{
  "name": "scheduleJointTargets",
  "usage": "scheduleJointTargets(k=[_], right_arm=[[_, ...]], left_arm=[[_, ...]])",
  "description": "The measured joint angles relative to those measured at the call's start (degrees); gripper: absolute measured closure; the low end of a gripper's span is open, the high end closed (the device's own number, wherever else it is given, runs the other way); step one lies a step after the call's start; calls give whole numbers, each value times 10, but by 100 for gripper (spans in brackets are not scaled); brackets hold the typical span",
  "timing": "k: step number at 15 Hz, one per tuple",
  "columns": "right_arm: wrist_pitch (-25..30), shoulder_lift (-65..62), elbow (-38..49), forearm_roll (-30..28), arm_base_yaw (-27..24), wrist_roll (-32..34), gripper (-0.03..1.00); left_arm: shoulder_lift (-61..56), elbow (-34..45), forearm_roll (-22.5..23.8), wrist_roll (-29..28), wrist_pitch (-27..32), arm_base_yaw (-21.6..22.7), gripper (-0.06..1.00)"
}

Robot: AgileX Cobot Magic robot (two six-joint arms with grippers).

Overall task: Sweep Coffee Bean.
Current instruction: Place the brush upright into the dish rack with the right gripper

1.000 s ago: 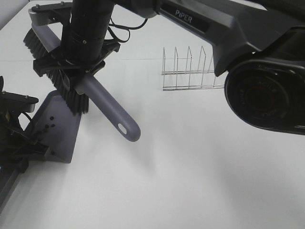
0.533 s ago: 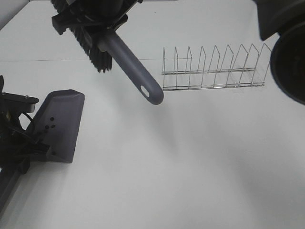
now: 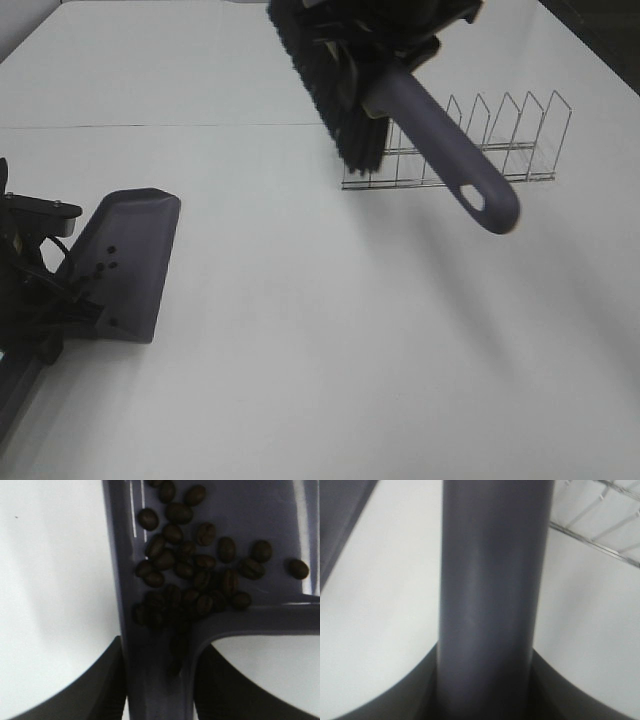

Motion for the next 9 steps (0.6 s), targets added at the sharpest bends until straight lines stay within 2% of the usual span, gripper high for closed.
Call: scheduleJointTargets(k=[2, 3, 6, 9], right_arm=[[0, -45, 96, -1, -38, 5, 69], [-4, -73, 170, -1, -64, 9, 69], [-52, -93, 304, 0, -116, 11, 69], [-110, -92, 379, 1, -164, 41, 69]], left_arm=[[0, 0, 0, 0, 0, 0, 60], [0, 0, -1, 0, 0, 0, 60], [0, 0, -2, 0, 0, 0, 60], [0, 0, -3, 1, 0, 0, 60]])
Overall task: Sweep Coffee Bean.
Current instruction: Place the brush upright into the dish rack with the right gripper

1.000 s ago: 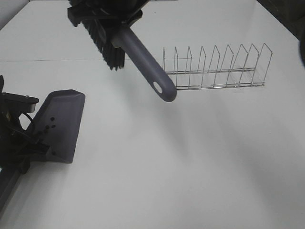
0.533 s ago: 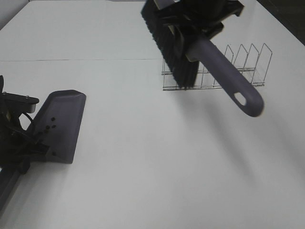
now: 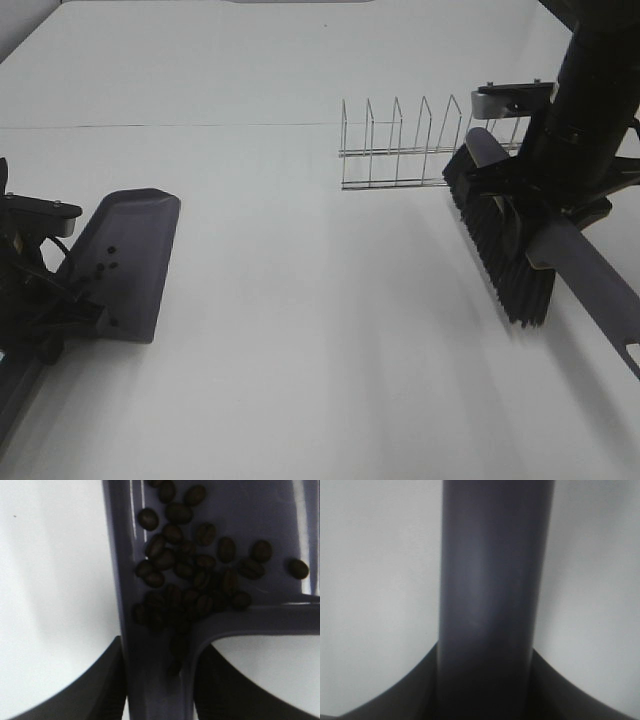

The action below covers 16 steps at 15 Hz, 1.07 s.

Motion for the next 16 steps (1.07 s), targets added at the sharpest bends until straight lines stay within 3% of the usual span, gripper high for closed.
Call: scheduleJointTargets(k=[3, 6, 14, 16], right_arm=[[-22, 22, 1, -3, -30, 4, 69], [1, 91, -53, -29, -34, 15, 69], [82, 222, -254, -29, -34, 17, 69], [107, 267, -347, -29, -33, 17, 69]], left_arm=[[0, 0, -2, 0, 0, 0, 60], [0, 0, -6, 0, 0, 0, 60], [0, 0, -10, 0, 1, 0, 60], [0, 0, -10, 0, 2, 0, 60]])
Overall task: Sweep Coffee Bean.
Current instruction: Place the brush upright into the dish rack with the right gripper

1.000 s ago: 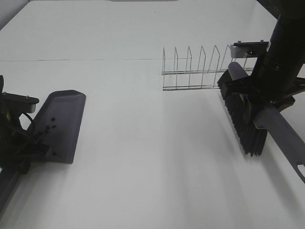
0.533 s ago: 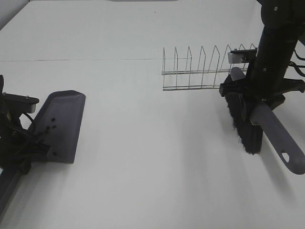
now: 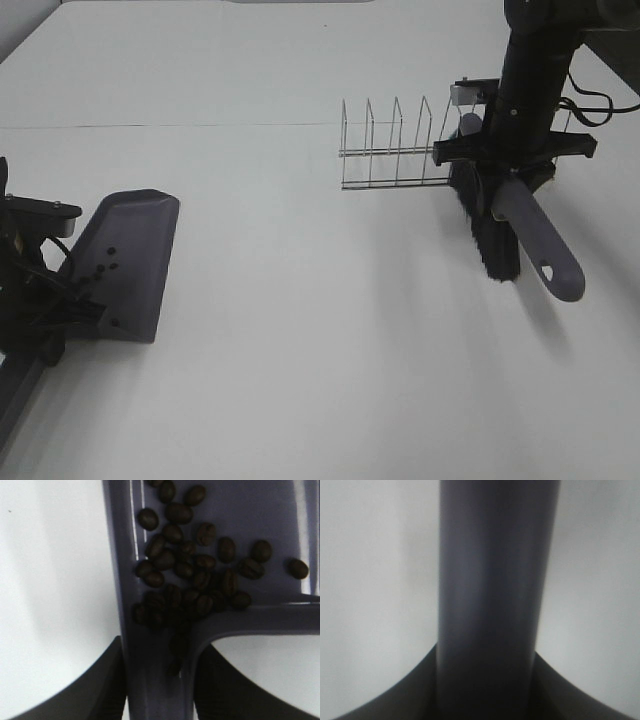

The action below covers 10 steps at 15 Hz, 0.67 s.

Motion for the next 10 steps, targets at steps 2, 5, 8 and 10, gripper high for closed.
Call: scheduleJointTargets(k=[2, 5, 8, 10], right_arm=[[8, 38, -66, -5, 0, 0, 69], [11, 76, -146, -21, 0, 0, 69], [11, 100, -202, -37, 0, 0, 69], [10, 107, -216, -45, 0, 0, 69]], left_arm=[[0, 0, 0, 0, 1, 0, 60], [0, 0, 0, 0, 8, 0, 60], [0, 0, -1, 0, 17, 0, 60], [0, 0, -3, 0, 23, 0, 60]])
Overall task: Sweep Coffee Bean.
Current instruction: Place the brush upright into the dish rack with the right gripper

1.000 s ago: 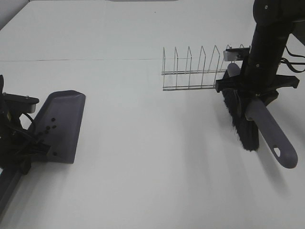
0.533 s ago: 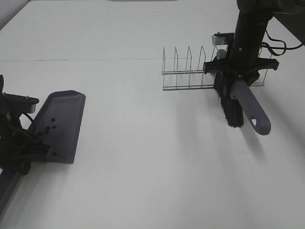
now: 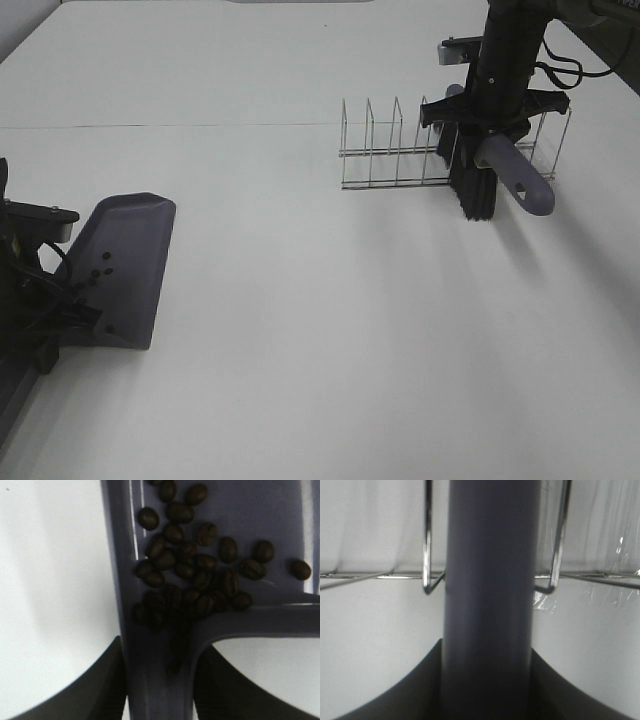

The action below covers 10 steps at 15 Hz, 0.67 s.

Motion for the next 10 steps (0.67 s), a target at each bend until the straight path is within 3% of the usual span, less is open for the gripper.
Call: scheduleJointTargets(k=[10], right_arm=[[-2, 0, -1, 1, 0, 29, 69]], left_arm=[[0, 0, -22, 0, 3, 0, 60]])
